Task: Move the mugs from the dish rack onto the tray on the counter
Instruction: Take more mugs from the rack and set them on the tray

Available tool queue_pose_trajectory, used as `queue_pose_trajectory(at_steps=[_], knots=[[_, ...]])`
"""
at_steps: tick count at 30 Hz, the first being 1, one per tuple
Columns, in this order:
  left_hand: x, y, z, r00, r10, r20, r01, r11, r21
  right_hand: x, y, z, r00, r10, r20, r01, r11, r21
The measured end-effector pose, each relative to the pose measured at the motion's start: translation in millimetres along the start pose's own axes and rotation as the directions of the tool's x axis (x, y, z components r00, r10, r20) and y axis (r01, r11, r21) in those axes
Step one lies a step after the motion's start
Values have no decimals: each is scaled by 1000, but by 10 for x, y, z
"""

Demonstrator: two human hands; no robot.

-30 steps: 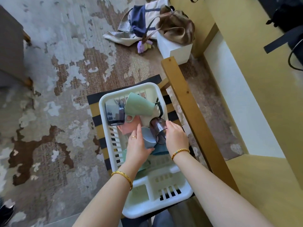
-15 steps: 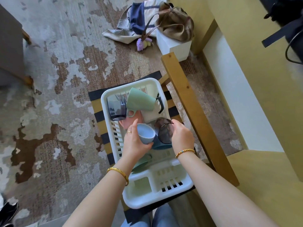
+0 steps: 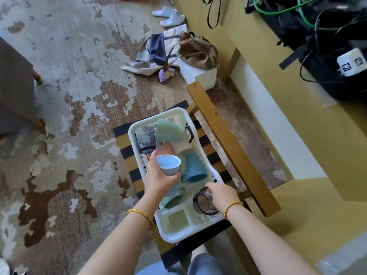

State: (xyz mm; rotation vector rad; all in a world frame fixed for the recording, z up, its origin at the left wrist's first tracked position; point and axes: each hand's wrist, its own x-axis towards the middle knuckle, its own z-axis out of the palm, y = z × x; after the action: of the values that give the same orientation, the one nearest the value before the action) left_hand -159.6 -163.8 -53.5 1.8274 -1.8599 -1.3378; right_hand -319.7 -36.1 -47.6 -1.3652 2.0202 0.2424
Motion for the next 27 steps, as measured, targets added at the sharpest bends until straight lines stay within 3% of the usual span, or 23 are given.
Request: queue_pose_trajectory(at_steps=[4,22,27], knots=[[-57,-10,81,999,-13,33,14,999,-33,-72,6,140,998,21,51,-18,998,-62],[-52,-83,16,994,-56,94,72,981,-178,242,-336,565,999,-23,-26,14,954,-300],[-51,-70,-14,991,-43,129,65,982,-176,222,-303,505,999,32,13,-29,977,-213]])
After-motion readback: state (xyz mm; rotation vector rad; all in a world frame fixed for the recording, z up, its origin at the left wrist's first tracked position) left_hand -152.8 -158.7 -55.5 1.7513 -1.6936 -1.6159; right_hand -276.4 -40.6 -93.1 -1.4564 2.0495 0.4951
